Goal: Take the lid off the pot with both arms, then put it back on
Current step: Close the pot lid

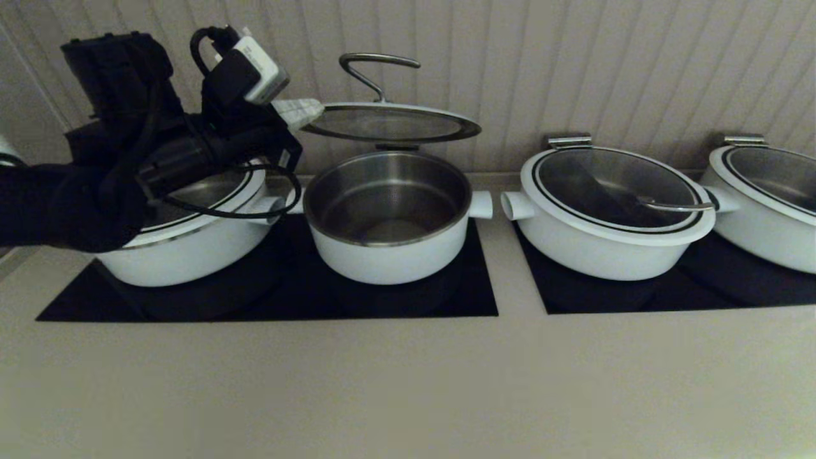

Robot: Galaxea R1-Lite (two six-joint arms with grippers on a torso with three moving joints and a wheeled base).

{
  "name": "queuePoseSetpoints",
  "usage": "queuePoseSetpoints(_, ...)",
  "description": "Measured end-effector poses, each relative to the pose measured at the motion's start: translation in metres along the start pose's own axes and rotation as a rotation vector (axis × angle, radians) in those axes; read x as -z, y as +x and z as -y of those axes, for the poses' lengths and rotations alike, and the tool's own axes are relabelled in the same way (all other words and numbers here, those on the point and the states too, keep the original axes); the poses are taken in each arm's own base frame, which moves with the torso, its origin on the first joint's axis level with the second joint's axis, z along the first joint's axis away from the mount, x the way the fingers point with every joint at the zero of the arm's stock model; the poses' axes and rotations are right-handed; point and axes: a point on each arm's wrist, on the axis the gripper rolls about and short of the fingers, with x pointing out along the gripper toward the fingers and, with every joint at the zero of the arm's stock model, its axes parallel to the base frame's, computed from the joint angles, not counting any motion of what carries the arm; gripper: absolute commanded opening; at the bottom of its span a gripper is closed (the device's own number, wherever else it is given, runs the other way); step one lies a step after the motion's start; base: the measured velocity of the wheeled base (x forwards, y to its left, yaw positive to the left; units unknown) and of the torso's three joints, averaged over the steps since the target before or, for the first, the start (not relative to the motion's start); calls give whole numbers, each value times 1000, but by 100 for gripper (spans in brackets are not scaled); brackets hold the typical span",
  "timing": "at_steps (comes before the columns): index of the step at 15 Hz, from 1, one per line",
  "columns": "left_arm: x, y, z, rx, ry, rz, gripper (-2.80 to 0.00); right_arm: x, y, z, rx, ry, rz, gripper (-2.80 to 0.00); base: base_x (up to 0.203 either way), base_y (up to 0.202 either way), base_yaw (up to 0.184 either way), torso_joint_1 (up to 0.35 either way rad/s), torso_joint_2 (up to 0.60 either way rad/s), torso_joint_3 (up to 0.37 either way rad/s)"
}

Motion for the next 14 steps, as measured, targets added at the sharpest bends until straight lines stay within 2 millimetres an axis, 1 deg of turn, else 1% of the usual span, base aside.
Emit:
queuePoseSetpoints(6, 6, -8, 10, 17, -9, -15, -280, 0, 0, 0, 0, 0, 0, -280, 0, 0, 0, 0, 0, 0)
queuePoseSetpoints(8, 6, -9, 11, 18, -10, -16, -280, 0, 0, 0, 0, 0, 0, -280, 0, 0, 0, 0, 0, 0)
queuePoseSetpoints(11, -1, -5, 4, -5, 3, 10, -280, 0, 0, 0, 0, 0, 0, -280, 0, 0, 0, 0, 0, 0)
queuePoseSetpoints(14, -12, 3, -9, -46, 25, 55, -280, 0, 0, 0, 0, 0, 0, -280, 0, 0, 0, 0, 0, 0)
